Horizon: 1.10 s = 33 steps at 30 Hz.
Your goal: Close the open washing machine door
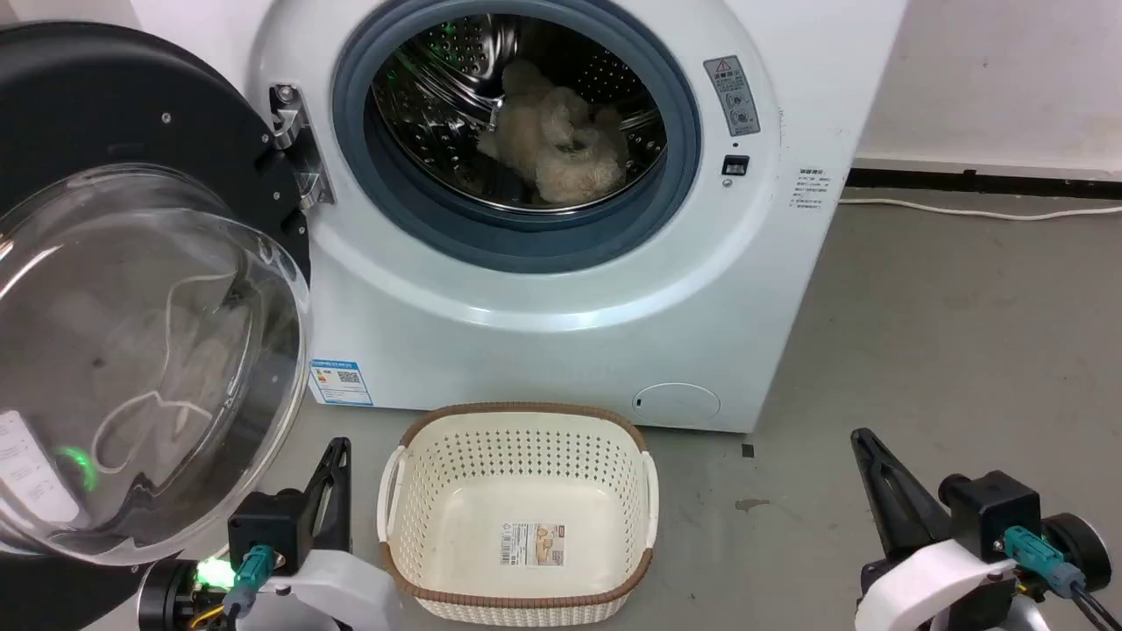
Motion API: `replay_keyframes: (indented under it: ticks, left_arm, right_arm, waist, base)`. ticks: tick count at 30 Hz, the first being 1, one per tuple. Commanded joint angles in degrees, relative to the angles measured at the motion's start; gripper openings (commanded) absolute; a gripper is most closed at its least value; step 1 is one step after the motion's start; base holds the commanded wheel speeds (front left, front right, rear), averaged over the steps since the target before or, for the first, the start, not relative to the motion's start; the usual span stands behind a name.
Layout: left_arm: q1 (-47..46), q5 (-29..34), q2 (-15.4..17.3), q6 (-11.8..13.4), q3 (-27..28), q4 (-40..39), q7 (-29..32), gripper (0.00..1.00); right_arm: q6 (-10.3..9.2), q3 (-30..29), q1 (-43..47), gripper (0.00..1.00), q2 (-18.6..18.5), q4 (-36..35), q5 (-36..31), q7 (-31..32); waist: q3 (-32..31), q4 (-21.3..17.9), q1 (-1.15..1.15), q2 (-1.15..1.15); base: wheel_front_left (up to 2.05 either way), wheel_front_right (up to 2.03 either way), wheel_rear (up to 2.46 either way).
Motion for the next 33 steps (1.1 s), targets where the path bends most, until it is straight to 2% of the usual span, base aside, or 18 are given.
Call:
replay_keyframes:
  ticks: [1,33]
  left_arm:
    - [-0.3,0.2,0.0,0.1,0.1,-0.2,0.0,0.00]
    - [-0.3,0.2,0.0,0.1,0.1,-0.2,0.0,0.00]
  right_arm:
    - [0.05,-0.1,0.3,0.00,0.3,-0.3,-0.4,0.0]
    - [0.05,-0.1,0.3,0.00,0.3,-0.3,-0.4,0.0]
  waist:
    - [0.0,0.0,0.00,0.00]
    - [0.0,0.0,0.00,0.00]
  base:
    - [0.00,0.00,0.00]
    - [0.00,0.00,0.00]
